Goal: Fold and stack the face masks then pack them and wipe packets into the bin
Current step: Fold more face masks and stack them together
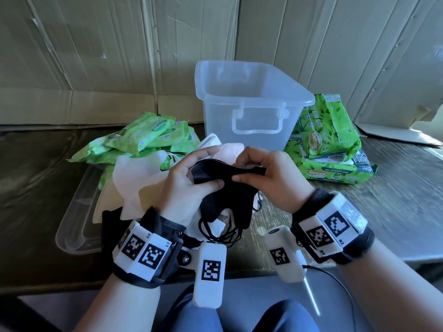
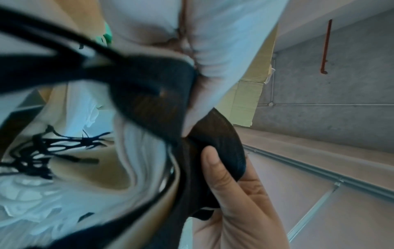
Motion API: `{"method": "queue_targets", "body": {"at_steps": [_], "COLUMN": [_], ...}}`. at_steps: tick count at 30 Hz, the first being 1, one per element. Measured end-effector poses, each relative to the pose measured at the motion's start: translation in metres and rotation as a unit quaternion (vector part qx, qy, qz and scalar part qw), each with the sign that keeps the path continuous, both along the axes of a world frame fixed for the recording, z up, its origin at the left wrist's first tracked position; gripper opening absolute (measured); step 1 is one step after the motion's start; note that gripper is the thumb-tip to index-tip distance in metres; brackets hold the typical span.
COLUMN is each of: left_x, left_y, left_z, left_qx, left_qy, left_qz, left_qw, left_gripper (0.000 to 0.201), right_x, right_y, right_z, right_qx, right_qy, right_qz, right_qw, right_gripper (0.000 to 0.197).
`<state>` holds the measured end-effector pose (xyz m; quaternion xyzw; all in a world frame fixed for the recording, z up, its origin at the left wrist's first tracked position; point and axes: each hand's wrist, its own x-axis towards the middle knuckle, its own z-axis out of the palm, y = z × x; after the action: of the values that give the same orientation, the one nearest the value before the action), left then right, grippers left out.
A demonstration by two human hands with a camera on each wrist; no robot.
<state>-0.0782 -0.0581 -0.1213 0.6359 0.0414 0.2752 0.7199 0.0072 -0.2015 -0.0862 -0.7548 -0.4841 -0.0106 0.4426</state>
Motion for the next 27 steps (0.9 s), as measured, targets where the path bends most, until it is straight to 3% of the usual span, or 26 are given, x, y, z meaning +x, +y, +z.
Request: {"method": "queue_targets", "body": {"at_steps": [3, 9, 14, 16, 18, 20, 22, 25, 27], "left_x": [0.001, 0.003, 0.001, 0.0, 0.0, -0.001, -0.001, 0.0, 0.001], "left_y": [0.001, 0.004, 0.013, 0.012, 0.008, 0.004, -0.003, -0.008, -0.004], "left_z": [-0.002, -0.001, 0.007, 0.008, 0.011, 0.012, 0.011, 0.01, 0.006], "left_qx": [0.001, -0.059, -0.059, -0.055, -0.053, -0.007, 0.063, 0.101, 0.069], "left_qy": [0.02, 0.048, 0.014, 0.006, 0.011, 0.017, 0.023, 0.028, 0.024], "left_qz": [0.0, 0.038, 0.057, 0.054, 0.037, 0.009, -0.003, 0.026, 0.064], "left_qw": [1.0, 0.996, 0.997, 0.997, 0.998, 1.0, 0.998, 0.994, 0.995], "left_gripper": [0.054, 0.014, 0.03, 0.026, 0.009, 0.015, 0.034, 0.043, 0.045], "right_x": [-0.001, 0.005, 0.02, 0.022, 0.02, 0.017, 0.015, 0.015, 0.013], "right_y": [-0.001, -0.011, -0.031, -0.037, -0.037, -0.03, -0.022, -0.013, -0.011], "right_z": [0.0, 0.003, 0.02, 0.028, 0.034, 0.035, 0.031, 0.021, 0.015], "right_qx": [-0.002, 0.045, 0.139, 0.138, 0.094, 0.011, -0.026, 0.033, 0.081], "right_qy": [0.014, 0.065, 0.111, 0.102, 0.11, 0.112, 0.092, 0.098, 0.209], "right_qz": [0.003, 0.0, -0.075, -0.071, -0.034, -0.015, -0.038, -0.118, -0.109], "right_qw": [1.0, 0.997, 0.981, 0.983, 0.989, 0.993, 0.995, 0.988, 0.969], "right_gripper": [0.015, 0.026, 0.028, 0.027, 0.029, 0.039, 0.045, 0.046, 0.044]}}
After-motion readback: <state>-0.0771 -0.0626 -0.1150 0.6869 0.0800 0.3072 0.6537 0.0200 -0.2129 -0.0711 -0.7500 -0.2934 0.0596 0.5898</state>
